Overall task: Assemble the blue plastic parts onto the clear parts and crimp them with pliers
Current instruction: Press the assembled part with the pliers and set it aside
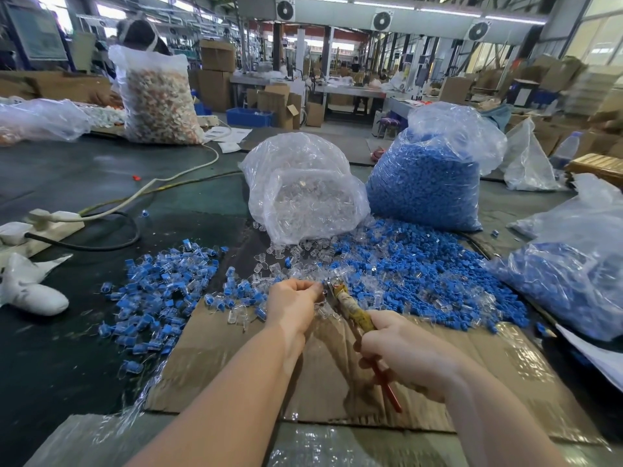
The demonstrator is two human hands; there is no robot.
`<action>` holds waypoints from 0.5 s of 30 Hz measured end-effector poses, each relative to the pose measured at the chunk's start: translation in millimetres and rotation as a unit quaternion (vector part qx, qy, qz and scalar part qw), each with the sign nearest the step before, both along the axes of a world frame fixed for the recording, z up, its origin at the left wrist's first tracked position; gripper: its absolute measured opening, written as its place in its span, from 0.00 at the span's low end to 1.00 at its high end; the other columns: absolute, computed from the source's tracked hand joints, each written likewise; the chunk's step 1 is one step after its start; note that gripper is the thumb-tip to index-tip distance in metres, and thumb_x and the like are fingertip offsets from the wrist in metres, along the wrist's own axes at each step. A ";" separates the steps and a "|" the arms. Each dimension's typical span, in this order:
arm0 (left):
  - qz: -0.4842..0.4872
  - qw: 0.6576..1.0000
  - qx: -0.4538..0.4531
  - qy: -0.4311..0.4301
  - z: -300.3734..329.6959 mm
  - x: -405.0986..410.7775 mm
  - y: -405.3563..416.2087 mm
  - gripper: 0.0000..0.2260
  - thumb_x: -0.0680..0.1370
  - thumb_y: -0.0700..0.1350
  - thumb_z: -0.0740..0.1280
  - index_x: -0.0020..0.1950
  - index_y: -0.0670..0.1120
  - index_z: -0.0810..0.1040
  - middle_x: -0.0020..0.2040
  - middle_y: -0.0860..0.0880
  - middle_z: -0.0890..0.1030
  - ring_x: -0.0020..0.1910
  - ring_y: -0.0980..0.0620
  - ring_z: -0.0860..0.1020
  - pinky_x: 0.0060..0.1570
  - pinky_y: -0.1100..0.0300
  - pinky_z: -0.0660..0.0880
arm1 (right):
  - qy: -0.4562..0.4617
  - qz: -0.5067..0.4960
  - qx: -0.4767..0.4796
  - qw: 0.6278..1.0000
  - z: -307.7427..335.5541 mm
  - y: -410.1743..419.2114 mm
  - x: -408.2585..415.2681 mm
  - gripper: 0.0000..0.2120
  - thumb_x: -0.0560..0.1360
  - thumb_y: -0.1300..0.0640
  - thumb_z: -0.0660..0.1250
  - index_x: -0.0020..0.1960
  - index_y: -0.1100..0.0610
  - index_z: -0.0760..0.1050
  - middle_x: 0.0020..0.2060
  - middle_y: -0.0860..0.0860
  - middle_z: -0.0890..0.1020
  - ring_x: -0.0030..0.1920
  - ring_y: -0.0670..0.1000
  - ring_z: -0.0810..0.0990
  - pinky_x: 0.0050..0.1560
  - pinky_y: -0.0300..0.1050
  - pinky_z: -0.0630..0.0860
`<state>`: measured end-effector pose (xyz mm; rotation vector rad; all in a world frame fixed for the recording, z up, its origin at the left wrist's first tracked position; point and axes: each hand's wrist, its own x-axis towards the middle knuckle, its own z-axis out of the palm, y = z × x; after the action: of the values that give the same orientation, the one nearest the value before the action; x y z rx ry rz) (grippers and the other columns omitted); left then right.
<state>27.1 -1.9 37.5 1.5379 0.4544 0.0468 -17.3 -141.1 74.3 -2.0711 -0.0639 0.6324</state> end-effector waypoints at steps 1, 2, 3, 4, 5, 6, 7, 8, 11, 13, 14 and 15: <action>0.001 1.000 0.002 0.000 0.4 -0.3 -0.2 0.05 0.77 0.42 0.67 0.41 0.44 0.78 0.37 0.48 0.78 0.35 0.54 0.72 0.31 0.62 0.66 | -0.003 0.000 -0.003 1.000 0.3 0.0 -0.2 0.07 0.75 0.66 0.57 0.41 0.56 0.65 0.36 0.52 0.70 0.41 0.53 0.69 0.42 0.48 0.67; 0.002 1.000 0.003 0.001 0.9 -0.7 -0.4 0.05 0.77 0.42 0.67 0.41 0.44 0.78 0.37 0.48 0.78 0.35 0.54 0.72 0.31 0.61 0.66 | -0.007 -0.001 -0.009 1.000 0.4 0.2 -0.4 0.07 0.75 0.65 0.56 0.41 0.56 0.65 0.36 0.52 0.70 0.41 0.54 0.69 0.41 0.48 0.67; 0.003 1.000 0.001 0.001 1.4 -1.2 -0.7 0.05 0.77 0.42 0.67 0.41 0.44 0.79 0.38 0.48 0.78 0.35 0.54 0.73 0.31 0.61 0.67 | -0.011 -0.001 -0.016 1.000 0.4 0.4 -1.2 0.07 0.75 0.65 0.56 0.41 0.56 0.65 0.36 0.52 0.70 0.41 0.54 0.69 0.41 0.48 0.67; 0.004 1.000 -0.003 0.001 2.0 -1.8 -1.0 0.05 0.77 0.42 0.67 0.42 0.44 0.79 0.38 0.48 0.78 0.36 0.54 0.73 0.32 0.61 0.67 | -0.017 -0.001 -0.022 1.000 0.4 1.1 -2.1 0.06 0.75 0.65 0.56 0.41 0.56 0.65 0.36 0.52 0.70 0.41 0.54 0.69 0.41 0.48 0.68; 0.005 1.000 -0.008 0.001 2.6 -2.5 -1.3 0.04 0.77 0.42 0.67 0.42 0.43 0.79 0.39 0.47 0.78 0.36 0.54 0.73 0.32 0.61 0.67 | -0.027 -0.002 -0.028 0.999 0.1 1.7 -3.4 0.07 0.76 0.64 0.55 0.42 0.56 0.65 0.36 0.52 0.70 0.40 0.53 0.69 0.41 0.48 0.68; 0.005 1.000 -0.013 0.000 3.3 -3.2 -2.1 0.04 0.76 0.42 0.67 0.43 0.43 0.79 0.39 0.47 0.78 0.37 0.53 0.73 0.32 0.60 0.68 | -0.041 -0.004 -0.036 0.999 -0.2 2.5 -4.3 0.07 0.77 0.64 0.55 0.41 0.55 0.65 0.36 0.52 0.70 0.39 0.53 0.70 0.40 0.47 0.69; 0.006 1.000 -0.016 -0.001 3.7 -3.9 -2.9 0.04 0.76 0.42 0.67 0.43 0.42 0.79 0.40 0.46 0.78 0.37 0.53 0.73 0.34 0.59 0.70 | -0.058 -0.004 -0.047 0.997 -0.5 3.3 -5.2 0.07 0.77 0.63 0.55 0.41 0.55 0.65 0.37 0.51 0.71 0.38 0.52 0.71 0.40 0.45 0.70; 0.006 1.000 -0.019 -0.002 4.0 -4.6 -3.9 0.04 0.76 0.42 0.67 0.43 0.42 0.79 0.39 0.46 0.78 0.37 0.53 0.74 0.36 0.58 0.72 | -0.074 -0.004 -0.059 0.995 -0.7 4.0 -6.0 0.08 0.78 0.62 0.55 0.41 0.54 0.66 0.37 0.50 0.71 0.37 0.50 0.71 0.39 0.43 0.71; 0.012 1.000 -0.021 -0.006 3.3 -5.7 -6.0 0.04 0.76 0.41 0.67 0.43 0.43 0.79 0.38 0.47 0.78 0.37 0.52 0.74 0.45 0.52 0.76 | -0.108 -0.002 -0.083 0.991 -1.6 5.5 -7.6 0.07 0.79 0.60 0.55 0.43 0.52 0.66 0.40 0.48 0.71 0.37 0.47 0.71 0.39 0.41 0.70; 0.014 1.000 -0.025 -0.010 2.1 -5.2 -6.7 0.04 0.76 0.41 0.67 0.42 0.42 0.79 0.37 0.47 0.78 0.37 0.51 0.75 0.46 0.52 0.76 | -0.109 -0.004 -0.083 0.991 -3.6 4.9 -7.6 0.06 0.79 0.60 0.55 0.45 0.53 0.66 0.40 0.49 0.72 0.38 0.48 0.72 0.39 0.42 0.72; 0.015 0.999 -0.027 -0.012 1.5 -4.9 -6.6 0.04 0.76 0.41 0.67 0.42 0.43 0.79 0.37 0.47 0.78 0.37 0.51 0.74 0.42 0.53 0.76 | -0.107 -0.007 -0.077 0.991 -4.5 4.5 -7.3 0.05 0.79 0.60 0.56 0.45 0.53 0.67 0.40 0.49 0.72 0.38 0.48 0.72 0.39 0.43 0.72; 0.016 0.999 -0.026 -0.014 0.4 -4.4 -6.1 0.05 0.77 0.41 0.66 0.42 0.43 0.79 0.36 0.47 0.77 0.36 0.52 0.74 0.38 0.55 0.75 | -0.102 -0.011 -0.065 0.993 -5.5 3.8 -7.1 0.04 0.78 0.60 0.58 0.45 0.54 0.68 0.40 0.49 0.72 0.37 0.47 0.73 0.38 0.42 0.73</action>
<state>22.7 -8.0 37.9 1.4767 0.4534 0.0807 -24.4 -137.3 68.8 -2.2551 -0.1194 0.4189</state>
